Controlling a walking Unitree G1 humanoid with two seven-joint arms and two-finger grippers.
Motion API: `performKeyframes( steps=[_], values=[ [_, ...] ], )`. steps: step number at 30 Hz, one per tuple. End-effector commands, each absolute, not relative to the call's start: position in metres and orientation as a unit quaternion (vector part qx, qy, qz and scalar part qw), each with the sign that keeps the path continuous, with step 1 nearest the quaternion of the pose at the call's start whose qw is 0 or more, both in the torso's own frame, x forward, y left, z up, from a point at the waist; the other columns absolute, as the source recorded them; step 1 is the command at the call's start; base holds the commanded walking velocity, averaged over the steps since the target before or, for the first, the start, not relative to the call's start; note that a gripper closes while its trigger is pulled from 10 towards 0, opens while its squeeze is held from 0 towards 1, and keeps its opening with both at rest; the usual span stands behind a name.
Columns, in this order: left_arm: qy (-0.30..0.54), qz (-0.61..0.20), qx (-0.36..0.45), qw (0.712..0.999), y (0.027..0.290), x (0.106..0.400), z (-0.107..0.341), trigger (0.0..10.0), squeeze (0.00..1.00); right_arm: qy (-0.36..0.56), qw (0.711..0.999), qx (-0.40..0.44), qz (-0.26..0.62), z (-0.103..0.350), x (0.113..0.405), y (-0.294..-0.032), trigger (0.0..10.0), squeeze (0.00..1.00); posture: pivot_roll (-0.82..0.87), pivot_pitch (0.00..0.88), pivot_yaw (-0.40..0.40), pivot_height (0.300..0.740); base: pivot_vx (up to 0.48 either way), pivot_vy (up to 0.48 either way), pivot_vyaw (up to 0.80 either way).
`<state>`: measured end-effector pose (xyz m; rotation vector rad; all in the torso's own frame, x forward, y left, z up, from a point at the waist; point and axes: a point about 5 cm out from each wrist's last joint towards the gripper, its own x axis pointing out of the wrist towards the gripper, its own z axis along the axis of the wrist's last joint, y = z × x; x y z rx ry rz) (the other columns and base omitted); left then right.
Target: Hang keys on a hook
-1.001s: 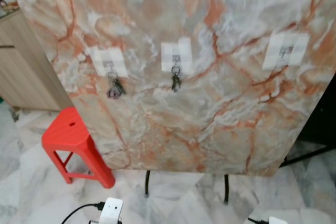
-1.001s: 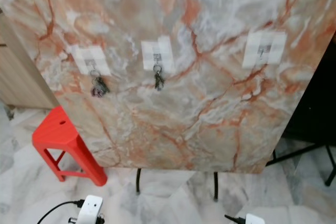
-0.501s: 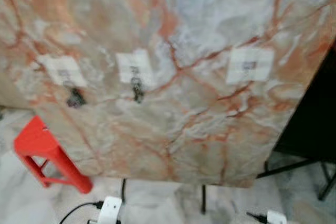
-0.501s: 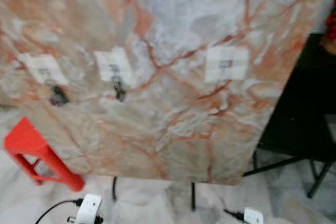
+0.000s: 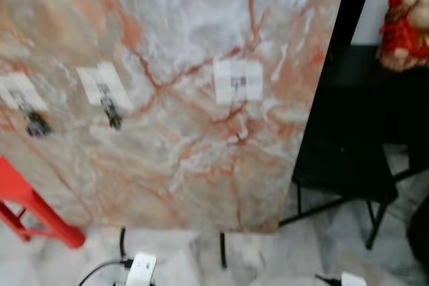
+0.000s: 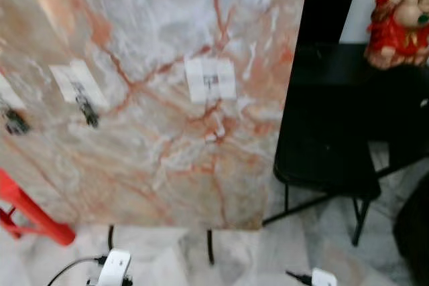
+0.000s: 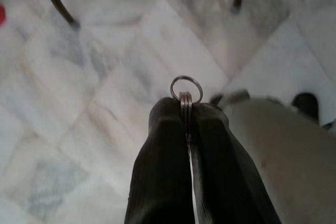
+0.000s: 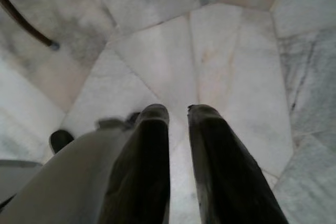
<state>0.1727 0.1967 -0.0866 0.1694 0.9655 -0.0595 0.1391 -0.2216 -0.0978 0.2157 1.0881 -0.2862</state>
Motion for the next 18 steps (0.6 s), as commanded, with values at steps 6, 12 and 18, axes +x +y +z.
performKeyframes(
  steps=[6, 12, 18],
  values=[
    [0.461, -0.022, 0.086, 0.883, 0.198, 0.175, -0.085, 10.0, 0.00, 0.522, 0.838, 0.098, -0.128, -0.100, 0.135, -0.220, 10.0, 0.00, -0.05, 0.000, 0.049, 0.709, 0.000, -0.429, 0.00],
    [0.458, -0.017, 0.082, 0.885, 0.198, 0.176, -0.085, 10.0, 0.00, 0.523, 0.838, 0.094, -0.123, -0.100, 0.134, -0.220, 10.0, 0.00, -0.05, 0.000, 0.041, 0.709, 0.000, -0.401, 0.00],
    [0.390, 0.015, 0.080, 0.917, 0.205, 0.205, -0.067, 10.0, 0.00, 0.526, 0.837, 0.088, -0.121, -0.100, 0.132, -0.220, 10.0, 0.00, -0.05, 0.000, 0.038, 0.709, 0.000, 0.000, 0.00]
  ],
)
